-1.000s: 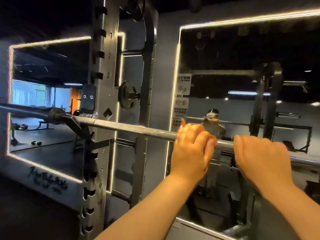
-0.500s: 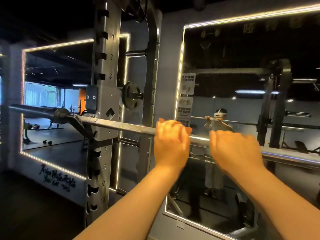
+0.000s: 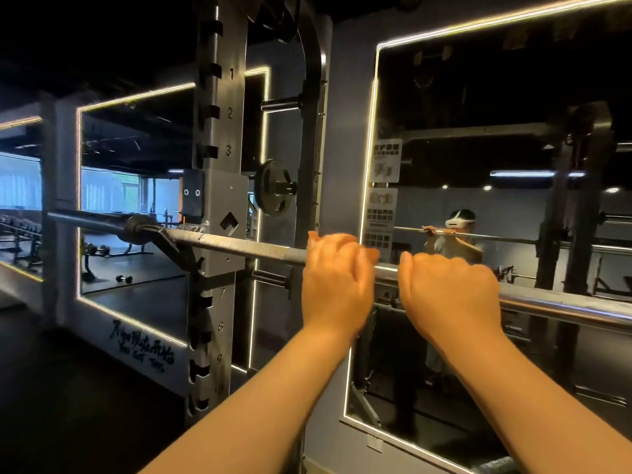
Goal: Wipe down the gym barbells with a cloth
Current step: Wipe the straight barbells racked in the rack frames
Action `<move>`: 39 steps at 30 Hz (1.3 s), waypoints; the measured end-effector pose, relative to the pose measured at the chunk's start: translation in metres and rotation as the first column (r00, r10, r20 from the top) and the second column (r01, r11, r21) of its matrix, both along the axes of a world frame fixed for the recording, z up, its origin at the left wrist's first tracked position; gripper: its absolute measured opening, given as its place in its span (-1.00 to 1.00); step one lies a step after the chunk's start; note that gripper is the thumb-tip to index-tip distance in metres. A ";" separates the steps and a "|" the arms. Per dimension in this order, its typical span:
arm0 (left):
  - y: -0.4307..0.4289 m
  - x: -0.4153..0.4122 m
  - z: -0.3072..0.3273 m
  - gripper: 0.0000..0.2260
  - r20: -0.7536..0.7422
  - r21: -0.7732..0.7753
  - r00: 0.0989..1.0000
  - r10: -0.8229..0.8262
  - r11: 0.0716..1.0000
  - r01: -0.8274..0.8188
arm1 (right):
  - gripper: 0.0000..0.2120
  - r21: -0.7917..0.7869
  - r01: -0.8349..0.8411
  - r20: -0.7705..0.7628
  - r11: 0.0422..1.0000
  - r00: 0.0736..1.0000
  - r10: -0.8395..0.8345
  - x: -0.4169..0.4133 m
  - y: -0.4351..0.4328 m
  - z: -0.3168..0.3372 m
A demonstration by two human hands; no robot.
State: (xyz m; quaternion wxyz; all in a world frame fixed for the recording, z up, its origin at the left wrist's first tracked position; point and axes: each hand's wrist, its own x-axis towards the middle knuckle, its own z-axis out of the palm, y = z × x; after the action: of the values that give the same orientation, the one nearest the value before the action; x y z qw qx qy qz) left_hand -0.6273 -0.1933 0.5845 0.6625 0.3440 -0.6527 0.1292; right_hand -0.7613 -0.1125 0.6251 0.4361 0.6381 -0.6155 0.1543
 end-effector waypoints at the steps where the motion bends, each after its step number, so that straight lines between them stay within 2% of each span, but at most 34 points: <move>1: 0.005 -0.006 -0.004 -0.70 0.077 -0.058 0.997 -0.018 0.998 0.023 | -0.42 -0.002 0.006 -0.010 1.000 1.000 -0.006 -0.001 0.000 0.000; 3: 0.006 -0.001 -0.007 -0.75 0.193 -0.113 0.980 -0.057 0.990 0.080 | -0.42 0.004 0.042 -0.053 0.999 0.998 -0.041 -0.003 0.001 -0.002; 6: -0.011 0.036 -0.007 -0.76 0.267 -0.065 0.961 -0.072 0.994 0.092 | -0.65 0.028 0.045 -0.075 0.999 0.996 -0.042 -0.006 0.006 -0.003; 7: -0.018 0.050 -0.006 -0.76 0.215 -0.024 0.975 -0.064 0.997 0.071 | -0.73 0.017 0.045 -0.064 0.999 0.997 -0.044 -0.005 0.007 -0.003; 9: -0.027 0.069 -0.002 -0.69 -0.003 0.078 0.999 -0.049 0.996 0.049 | -0.80 0.011 0.078 -0.004 0.997 0.997 -0.078 -0.003 0.008 -0.002; 10: -0.029 0.070 0.000 -0.66 -0.103 0.109 0.994 -0.031 0.993 0.042 | -0.80 0.019 0.093 0.044 0.996 0.995 -0.094 -0.002 0.007 -0.002; 12: -0.026 0.058 0.002 -0.66 -0.177 0.114 0.984 0.030 0.993 -0.010 | -0.76 0.004 0.033 0.127 0.999 0.991 -0.033 -0.003 0.004 -0.004; 13: -0.023 0.050 0.001 -0.64 -0.162 0.104 0.986 0.046 0.994 -0.029 | -0.74 -0.023 -0.001 0.148 1.000 0.989 0.004 -0.004 0.003 -0.004; 15: -0.016 0.036 -0.006 -0.64 -0.050 0.045 0.999 0.010 0.999 -0.008 | -0.68 -0.019 0.045 0.087 0.999 0.995 -0.044 -0.004 -0.001 -0.002; 17: -0.014 0.037 -0.014 -0.64 0.113 -0.043 0.993 -0.036 0.998 0.041 | -0.50 0.020 0.087 0.010 0.996 0.996 -0.088 -0.002 -0.001 -0.002; 20: -0.027 0.073 -0.015 -0.67 0.278 -0.049 0.959 -0.058 0.996 0.075 | -0.30 0.061 0.134 -0.040 0.989 0.990 -0.132 0.004 0.004 -0.001; 21: -0.033 0.090 -0.015 -0.69 0.287 -0.033 0.957 -0.044 0.998 0.056 | -0.33 0.073 0.179 -0.056 0.981 0.983 -0.175 0.007 0.004 0.000; 23: -0.050 0.127 -0.012 -0.68 0.191 0.027 0.981 -0.010 1.000 0.004 | -0.55 0.101 0.209 -0.044 0.973 0.978 -0.205 0.015 0.005 0.005; 25: -0.060 0.149 -0.003 -0.58 0.021 0.118 0.999 0.032 0.992 -0.035 | -0.81 0.176 0.143 0.033 0.974 0.988 -0.151 0.032 0.000 0.010; 27: -0.061 0.145 0.007 -0.52 -0.077 0.179 0.995 0.062 0.983 -0.047 | -0.90 0.197 0.050 0.070 0.979 0.995 -0.065 0.054 -0.010 0.014; 29: -0.055 0.129 0.006 -0.57 -0.071 0.144 0.995 0.071 0.988 -0.060 | -0.87 0.201 -0.004 0.104 0.980 0.994 -0.017 0.076 -0.026 0.015; 32: -0.052 0.120 -0.020 -0.78 0.010 0.014 0.998 -0.059 0.998 0.059 | -0.82 0.199 -0.020 0.047 0.980 0.999 0.010 0.106 -0.045 0.015; 33: -0.053 0.125 -0.029 -0.79 0.033 -0.012 0.997 -0.076 0.997 0.077 | -0.81 0.190 -0.010 0.031 0.982 1.000 0.004 0.113 -0.049 0.015; 35: -0.059 0.138 -0.035 -0.74 0.108 -0.065 0.993 -0.057 0.996 0.064 | -0.79 0.176 0.018 0.012 0.984 1.000 -0.021 0.120 -0.053 0.015; 37: -0.064 0.147 -0.024 -0.77 0.189 -0.099 0.981 -0.041 0.993 0.061 | -0.71 0.175 0.059 -0.014 0.983 0.998 -0.057 0.122 -0.053 0.013; 39: -0.069 0.150 0.005 -0.79 0.201 -0.036 0.979 0.034 0.999 -0.027 | -0.59 0.173 0.071 -0.045 0.982 0.997 -0.064 0.121 -0.053 0.013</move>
State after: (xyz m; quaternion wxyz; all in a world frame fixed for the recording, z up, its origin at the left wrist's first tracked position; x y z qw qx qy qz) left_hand -0.4776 -0.2628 0.5897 0.5965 0.3282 -0.7088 0.1845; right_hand -0.6403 -0.1650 0.6376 0.3956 0.6554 -0.6393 0.0725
